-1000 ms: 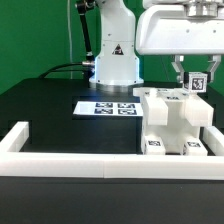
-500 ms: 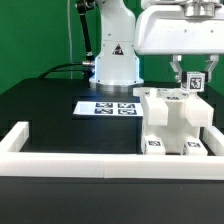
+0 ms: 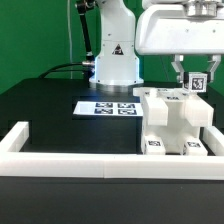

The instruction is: Assemble chair

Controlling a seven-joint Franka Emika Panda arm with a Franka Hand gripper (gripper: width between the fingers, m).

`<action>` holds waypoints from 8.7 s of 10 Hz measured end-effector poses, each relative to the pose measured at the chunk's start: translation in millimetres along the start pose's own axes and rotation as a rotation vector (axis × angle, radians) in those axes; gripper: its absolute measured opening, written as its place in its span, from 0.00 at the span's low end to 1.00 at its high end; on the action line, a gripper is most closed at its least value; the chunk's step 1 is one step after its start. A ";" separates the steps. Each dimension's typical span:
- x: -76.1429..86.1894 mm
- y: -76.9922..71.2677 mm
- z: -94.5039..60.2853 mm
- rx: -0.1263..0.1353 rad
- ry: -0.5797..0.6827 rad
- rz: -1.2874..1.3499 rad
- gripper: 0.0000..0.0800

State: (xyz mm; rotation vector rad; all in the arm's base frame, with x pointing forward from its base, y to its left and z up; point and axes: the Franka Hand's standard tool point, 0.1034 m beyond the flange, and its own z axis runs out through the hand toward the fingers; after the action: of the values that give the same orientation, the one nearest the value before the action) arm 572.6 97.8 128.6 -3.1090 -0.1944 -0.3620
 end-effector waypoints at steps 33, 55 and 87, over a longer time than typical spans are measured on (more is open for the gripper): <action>-14.2 -3.4 4.6 0.000 -0.006 0.000 0.36; -15.5 -16.8 4.4 0.031 -0.033 0.710 0.80; -11.1 -27.4 2.5 0.040 -0.028 0.929 0.36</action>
Offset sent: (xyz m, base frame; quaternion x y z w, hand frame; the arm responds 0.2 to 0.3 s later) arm -0.0077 -0.0020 -0.0019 0.0028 0.0001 0.0037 1.0000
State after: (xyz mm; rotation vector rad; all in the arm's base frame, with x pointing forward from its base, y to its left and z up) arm 559.1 123.6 123.4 -2.7503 1.1610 -0.2629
